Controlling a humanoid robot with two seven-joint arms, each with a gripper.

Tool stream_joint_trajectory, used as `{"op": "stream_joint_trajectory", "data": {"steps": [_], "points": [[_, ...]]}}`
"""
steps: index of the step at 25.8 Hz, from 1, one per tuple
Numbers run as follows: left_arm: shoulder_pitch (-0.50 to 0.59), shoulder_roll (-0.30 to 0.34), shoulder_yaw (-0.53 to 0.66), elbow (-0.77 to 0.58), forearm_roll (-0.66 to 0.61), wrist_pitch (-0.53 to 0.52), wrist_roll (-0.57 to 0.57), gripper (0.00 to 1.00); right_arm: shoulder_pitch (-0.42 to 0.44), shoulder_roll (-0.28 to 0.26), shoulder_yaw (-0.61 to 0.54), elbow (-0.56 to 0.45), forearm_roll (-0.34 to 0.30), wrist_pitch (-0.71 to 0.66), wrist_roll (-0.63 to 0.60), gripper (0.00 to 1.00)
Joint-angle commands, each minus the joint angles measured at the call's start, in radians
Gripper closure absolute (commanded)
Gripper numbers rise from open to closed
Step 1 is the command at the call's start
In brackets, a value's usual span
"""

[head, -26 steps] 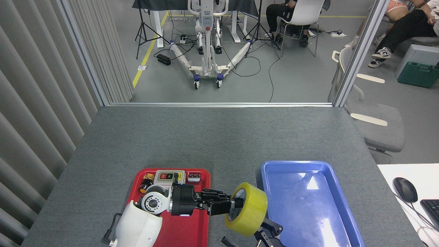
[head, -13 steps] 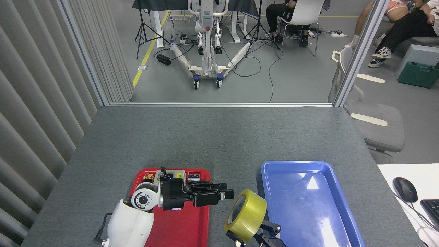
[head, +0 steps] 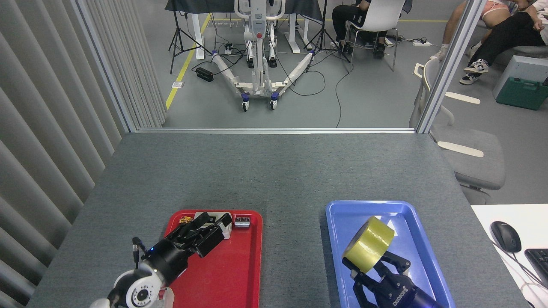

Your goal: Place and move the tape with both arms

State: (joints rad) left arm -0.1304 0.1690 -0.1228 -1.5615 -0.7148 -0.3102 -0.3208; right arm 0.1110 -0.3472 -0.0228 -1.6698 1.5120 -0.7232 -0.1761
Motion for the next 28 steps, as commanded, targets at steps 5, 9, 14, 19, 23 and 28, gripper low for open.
{"op": "stream_joint_trajectory", "data": {"steps": [5, 9, 14, 19, 23, 28], "points": [[0.106, 0.043, -0.135, -0.109, -0.462, 0.313, 0.513, 0.02, -0.128, -0.018, -0.012, 0.022, -0.01, 0.292, 0.688, 1.0], [0.074, 0.05, -0.123, -0.069, -0.468, 0.326, 0.335, 0.02, -0.175, -0.018, 0.026, 0.058, -0.015, 0.343, 0.941, 1.0], [0.069, 0.089, -0.074, -0.049, -0.374, 0.313, 0.203, 0.01, -0.218, -0.016, 0.067, 0.087, -0.064, 0.355, 1.172, 1.0], [0.078, 0.087, -0.074, -0.051, -0.407, 0.31, 0.347, 0.01, -0.223, -0.013, 0.072, 0.09, -0.067, 0.412, 1.192, 0.39], [0.078, 0.076, -0.072, -0.048, -0.525, 0.315, 0.503, 0.01, -0.226, -0.001, 0.072, 0.091, -0.064, 0.507, 1.179, 0.05], [0.08, 0.073, -0.069, -0.041, -0.545, 0.323, 0.519, 0.01, -0.231, 0.002, 0.069, 0.093, -0.065, 0.521, 1.126, 0.01]]}}
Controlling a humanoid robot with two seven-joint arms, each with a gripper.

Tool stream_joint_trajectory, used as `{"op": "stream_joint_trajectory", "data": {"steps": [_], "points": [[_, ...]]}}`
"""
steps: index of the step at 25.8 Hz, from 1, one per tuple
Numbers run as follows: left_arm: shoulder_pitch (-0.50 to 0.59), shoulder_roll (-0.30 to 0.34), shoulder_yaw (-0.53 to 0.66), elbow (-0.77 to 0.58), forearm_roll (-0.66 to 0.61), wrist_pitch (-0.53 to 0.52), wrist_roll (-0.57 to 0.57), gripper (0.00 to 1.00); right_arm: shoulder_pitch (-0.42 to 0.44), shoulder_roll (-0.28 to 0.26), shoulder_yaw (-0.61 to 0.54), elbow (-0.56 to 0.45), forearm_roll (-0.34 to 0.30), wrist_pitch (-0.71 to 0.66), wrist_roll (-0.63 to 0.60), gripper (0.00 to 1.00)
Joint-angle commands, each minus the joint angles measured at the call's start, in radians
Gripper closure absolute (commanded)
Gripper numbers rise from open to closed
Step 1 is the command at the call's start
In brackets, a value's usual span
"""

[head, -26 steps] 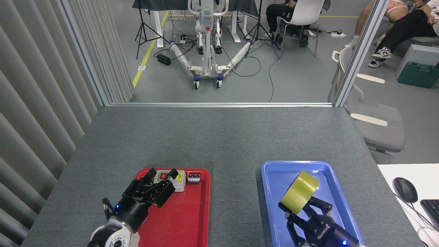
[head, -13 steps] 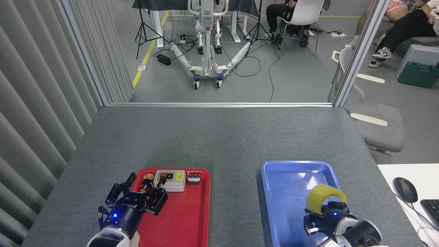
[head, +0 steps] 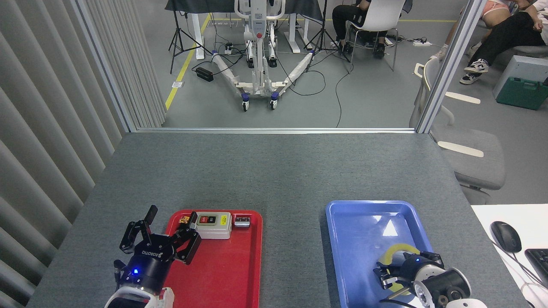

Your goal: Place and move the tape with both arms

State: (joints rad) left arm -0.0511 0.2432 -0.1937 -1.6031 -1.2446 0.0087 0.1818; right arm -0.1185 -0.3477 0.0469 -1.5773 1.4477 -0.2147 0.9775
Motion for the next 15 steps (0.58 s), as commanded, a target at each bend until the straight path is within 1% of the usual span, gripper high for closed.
{"op": "stream_joint_trajectory", "data": {"steps": [1, 3, 5, 7, 8, 9, 10, 11, 12, 15], "points": [[-0.001, 0.005, 0.002, -0.006, -0.015, 0.004, 0.015, 0.01, 0.0, 0.003, -0.005, 0.0, -0.003, 0.015, -0.042, 0.01], [0.002, 0.013, 0.002, -0.015, -0.009, -0.003, 0.016, 0.0, 0.008, 0.004, -0.016, -0.003, -0.009, 0.028, -0.129, 0.01], [0.002, 0.01, 0.003, -0.015, -0.003, -0.007, 0.004, 0.0, 0.019, 0.006, -0.05, -0.003, -0.032, 0.077, -0.307, 0.01], [0.011, -0.002, 0.011, -0.018, -0.001, -0.021, 0.001, 0.0, 0.057, 0.024, -0.087, -0.003, -0.076, 0.133, -0.496, 0.01], [0.017, -0.016, 0.026, -0.017, 0.002, -0.027, -0.001, 0.0, 0.071, 0.035, -0.096, -0.003, -0.093, 0.155, -0.596, 0.01], [0.019, -0.047, 0.051, -0.015, 0.005, -0.029, -0.002, 0.0, 0.076, 0.042, -0.105, -0.001, -0.102, 0.166, -0.681, 0.01], [0.027, -0.105, 0.077, -0.015, -0.003, -0.03, -0.002, 0.0, 0.08, 0.05, -0.117, -0.001, -0.104, 0.169, -0.754, 0.01], [0.043, -0.157, 0.097, -0.015, -0.009, -0.038, -0.001, 0.0, 0.083, 0.061, -0.127, 0.002, -0.104, 0.167, -0.806, 0.01], [0.048, -0.18, 0.106, -0.017, -0.009, -0.056, -0.001, 0.0, 0.089, 0.069, -0.13, 0.008, -0.104, 0.167, -0.846, 0.01], [0.048, -0.177, 0.137, -0.008, -0.004, -0.134, -0.001, 0.0, 0.109, 0.076, -0.133, 0.04, -0.105, 0.17, -0.939, 0.01]]}}
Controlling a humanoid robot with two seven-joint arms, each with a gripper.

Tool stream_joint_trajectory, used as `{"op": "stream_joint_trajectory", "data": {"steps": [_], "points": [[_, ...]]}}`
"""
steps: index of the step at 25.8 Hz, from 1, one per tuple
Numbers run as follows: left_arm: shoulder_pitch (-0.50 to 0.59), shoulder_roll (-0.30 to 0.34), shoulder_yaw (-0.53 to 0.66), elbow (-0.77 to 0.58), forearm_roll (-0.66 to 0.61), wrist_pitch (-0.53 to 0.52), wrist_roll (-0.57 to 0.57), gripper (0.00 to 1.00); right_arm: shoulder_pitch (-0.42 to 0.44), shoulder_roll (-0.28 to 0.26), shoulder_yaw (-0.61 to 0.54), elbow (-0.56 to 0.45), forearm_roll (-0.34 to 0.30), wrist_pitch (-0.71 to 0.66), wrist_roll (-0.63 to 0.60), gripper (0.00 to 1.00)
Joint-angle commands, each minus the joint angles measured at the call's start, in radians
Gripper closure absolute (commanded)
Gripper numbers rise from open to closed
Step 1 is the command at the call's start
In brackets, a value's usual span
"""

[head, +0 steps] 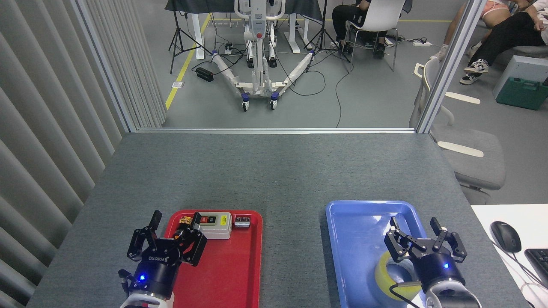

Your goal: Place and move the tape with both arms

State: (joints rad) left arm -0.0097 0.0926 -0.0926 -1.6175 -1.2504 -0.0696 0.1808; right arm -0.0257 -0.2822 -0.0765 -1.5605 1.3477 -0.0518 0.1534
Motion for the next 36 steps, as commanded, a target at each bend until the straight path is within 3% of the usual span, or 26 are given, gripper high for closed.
{"op": "stream_joint_trajectory", "data": {"steps": [1, 5, 12, 18, 22, 36], "points": [[0.014, -0.019, 0.054, 0.007, 0.006, -0.067, 0.0, 0.0, 0.016, 0.012, -0.009, 0.039, -0.007, 0.007, -0.15, 0.01], [0.076, 0.026, 0.096, 0.021, 0.011, -0.059, 0.013, 0.0, 0.024, 0.034, -0.032, 0.066, -0.024, 0.009, -0.236, 0.01], [0.114, 0.088, 0.1, -0.039, 0.016, -0.061, 0.049, 0.0, 0.029, 0.034, -0.029, 0.066, -0.027, 0.01, -0.238, 0.01], [0.117, 0.093, 0.102, -0.03, 0.045, -0.05, 0.039, 0.0, 0.03, 0.028, -0.023, 0.06, -0.032, 0.01, -0.235, 0.01], [0.116, 0.115, 0.12, -0.012, 0.181, -0.059, 0.04, 0.0, 0.032, 0.031, -0.017, 0.057, -0.033, 0.003, -0.229, 0.0], [0.102, 0.136, 0.103, -0.01, 0.198, -0.065, 0.042, 0.0, 0.032, 0.029, -0.002, 0.057, -0.033, 0.003, -0.229, 0.0]]}}
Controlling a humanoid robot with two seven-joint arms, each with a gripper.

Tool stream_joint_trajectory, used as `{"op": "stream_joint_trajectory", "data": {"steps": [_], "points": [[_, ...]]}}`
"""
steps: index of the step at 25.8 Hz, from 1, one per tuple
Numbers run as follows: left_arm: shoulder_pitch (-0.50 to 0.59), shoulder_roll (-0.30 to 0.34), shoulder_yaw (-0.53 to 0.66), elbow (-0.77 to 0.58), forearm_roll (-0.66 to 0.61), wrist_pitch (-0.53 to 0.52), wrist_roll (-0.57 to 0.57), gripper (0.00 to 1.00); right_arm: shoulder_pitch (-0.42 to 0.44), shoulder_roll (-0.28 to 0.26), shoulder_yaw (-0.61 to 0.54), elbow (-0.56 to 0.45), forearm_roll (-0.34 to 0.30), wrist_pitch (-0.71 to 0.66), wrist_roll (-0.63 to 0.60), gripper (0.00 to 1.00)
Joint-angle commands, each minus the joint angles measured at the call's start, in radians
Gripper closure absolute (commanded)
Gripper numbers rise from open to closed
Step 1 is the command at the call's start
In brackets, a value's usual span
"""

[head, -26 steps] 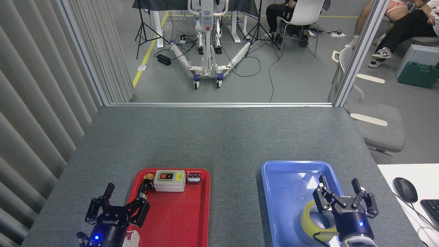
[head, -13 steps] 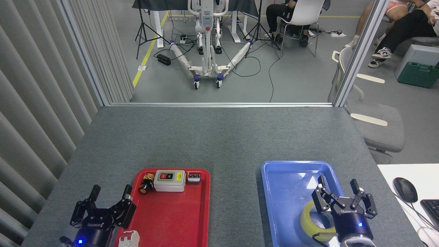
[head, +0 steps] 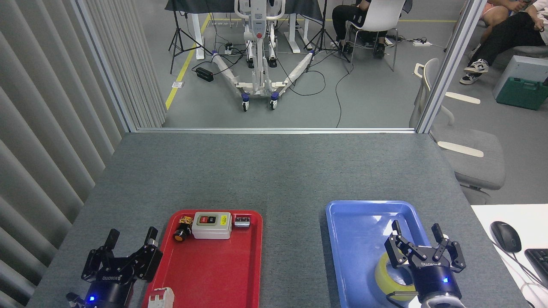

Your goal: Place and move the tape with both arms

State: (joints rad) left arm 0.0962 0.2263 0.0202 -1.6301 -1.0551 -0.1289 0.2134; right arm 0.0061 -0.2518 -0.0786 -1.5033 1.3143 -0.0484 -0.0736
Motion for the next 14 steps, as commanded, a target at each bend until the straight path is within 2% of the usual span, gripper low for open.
{"op": "stream_joint_trajectory", "data": {"steps": [1, 6, 14], "points": [[-0.004, 0.001, -0.011, 0.004, 0.003, 0.005, 0.014, 0.0, 0.0, -0.001, 0.0, 0.0, 0.0, -0.001, -0.002, 0.0], [-0.016, -0.016, -0.031, 0.009, -0.003, 0.055, 0.003, 0.0, 0.0, -0.001, 0.0, -0.002, 0.0, -0.001, -0.002, 0.0], [-0.012, -0.036, -0.043, -0.007, -0.043, 0.011, -0.022, 0.0, 0.0, -0.001, 0.002, -0.002, 0.0, -0.001, -0.002, 0.0]]}}
